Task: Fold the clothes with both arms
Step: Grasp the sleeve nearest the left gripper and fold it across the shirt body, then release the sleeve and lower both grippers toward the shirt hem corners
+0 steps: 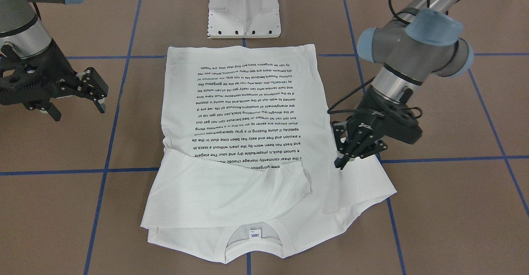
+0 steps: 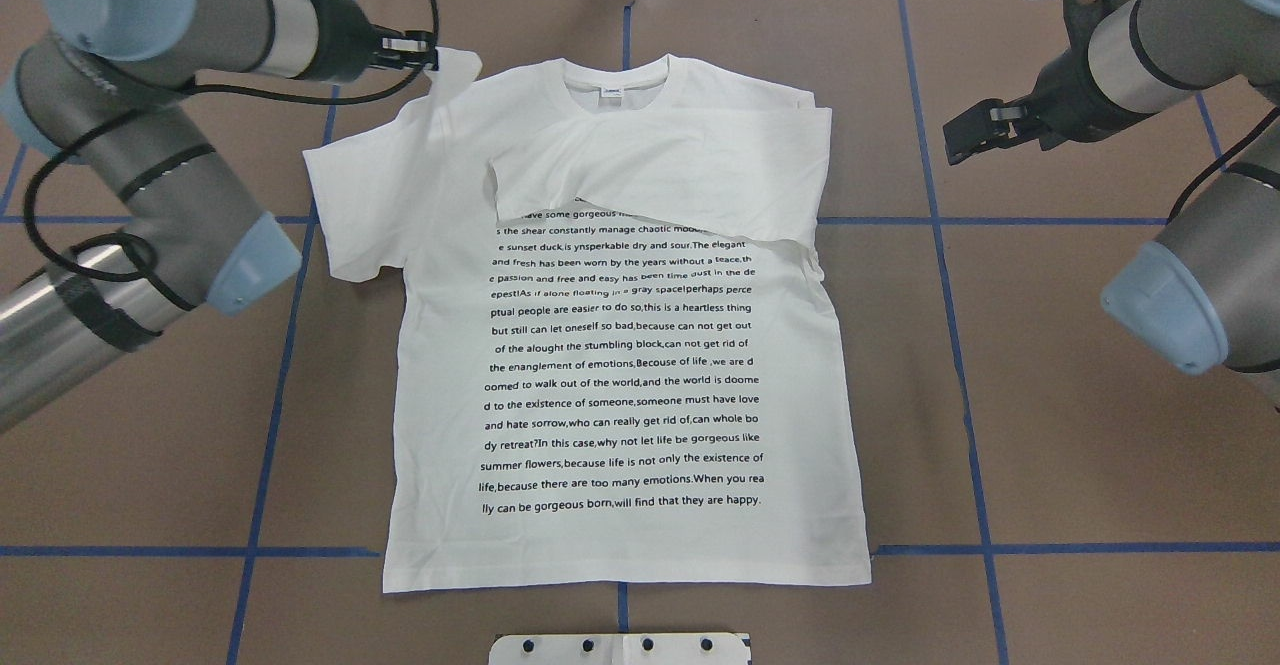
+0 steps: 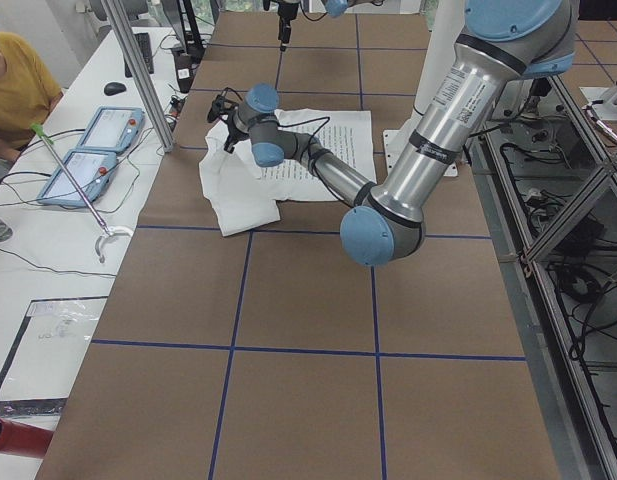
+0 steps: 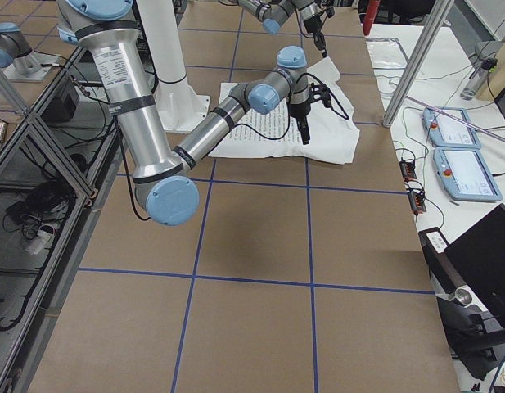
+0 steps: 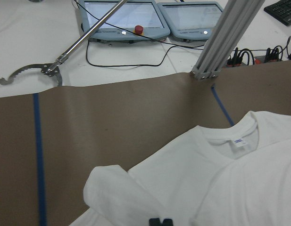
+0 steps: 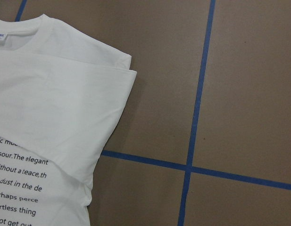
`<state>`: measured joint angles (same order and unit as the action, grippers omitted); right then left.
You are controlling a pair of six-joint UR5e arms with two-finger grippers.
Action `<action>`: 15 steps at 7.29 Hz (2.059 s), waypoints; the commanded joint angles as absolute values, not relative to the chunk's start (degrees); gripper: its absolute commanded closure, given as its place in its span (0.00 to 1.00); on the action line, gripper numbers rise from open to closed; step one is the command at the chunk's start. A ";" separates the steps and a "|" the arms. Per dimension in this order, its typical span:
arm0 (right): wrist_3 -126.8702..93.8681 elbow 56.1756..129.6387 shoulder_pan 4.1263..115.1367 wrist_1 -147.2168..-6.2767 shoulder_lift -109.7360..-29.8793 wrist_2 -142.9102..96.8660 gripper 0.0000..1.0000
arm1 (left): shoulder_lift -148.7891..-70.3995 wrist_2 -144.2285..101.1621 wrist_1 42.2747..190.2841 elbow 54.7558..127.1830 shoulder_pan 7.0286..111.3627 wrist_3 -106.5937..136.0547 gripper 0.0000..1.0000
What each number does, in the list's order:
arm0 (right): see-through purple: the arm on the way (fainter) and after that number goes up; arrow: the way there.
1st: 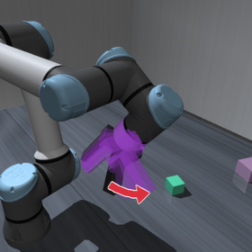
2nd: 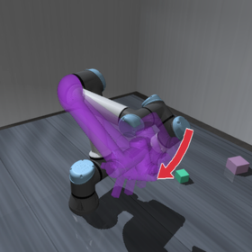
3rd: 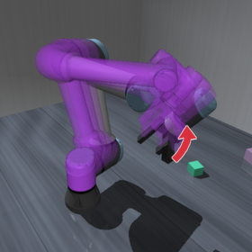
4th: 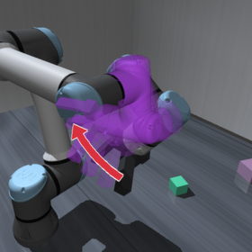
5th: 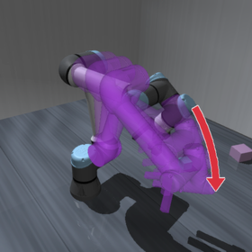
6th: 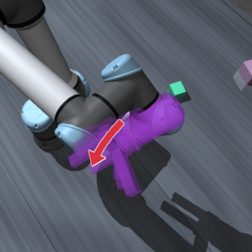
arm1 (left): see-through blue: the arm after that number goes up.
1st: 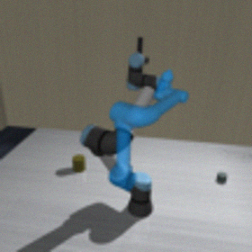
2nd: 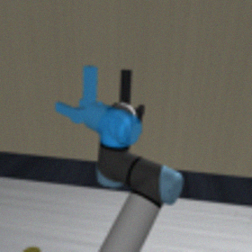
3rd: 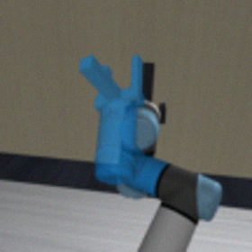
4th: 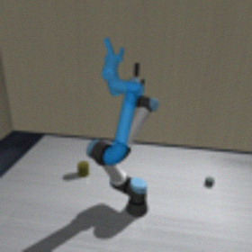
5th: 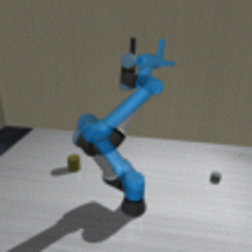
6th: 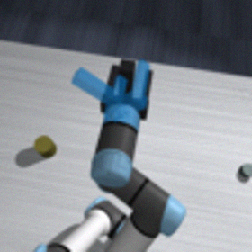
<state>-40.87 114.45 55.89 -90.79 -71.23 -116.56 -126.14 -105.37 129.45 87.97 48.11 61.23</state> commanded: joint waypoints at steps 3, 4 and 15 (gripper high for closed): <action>-40.87 114.35 55.90 -90.79 -71.37 -116.46 0.00 | -140.44 -94.07 127.09 81.65 33.87 74.79 1.00; -40.87 114.35 55.90 -90.88 -71.45 -116.46 0.00 | -141.06 -93.78 127.09 81.39 31.40 74.62 1.00; -73.32 124.14 31.62 -89.91 -72.57 -97.96 0.00 | -111.78 -99.41 105.91 115.96 31.73 54.31 0.00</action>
<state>-65.30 119.21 39.26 -89.93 -70.02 -103.42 -120.70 -99.38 108.04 107.44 31.65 54.39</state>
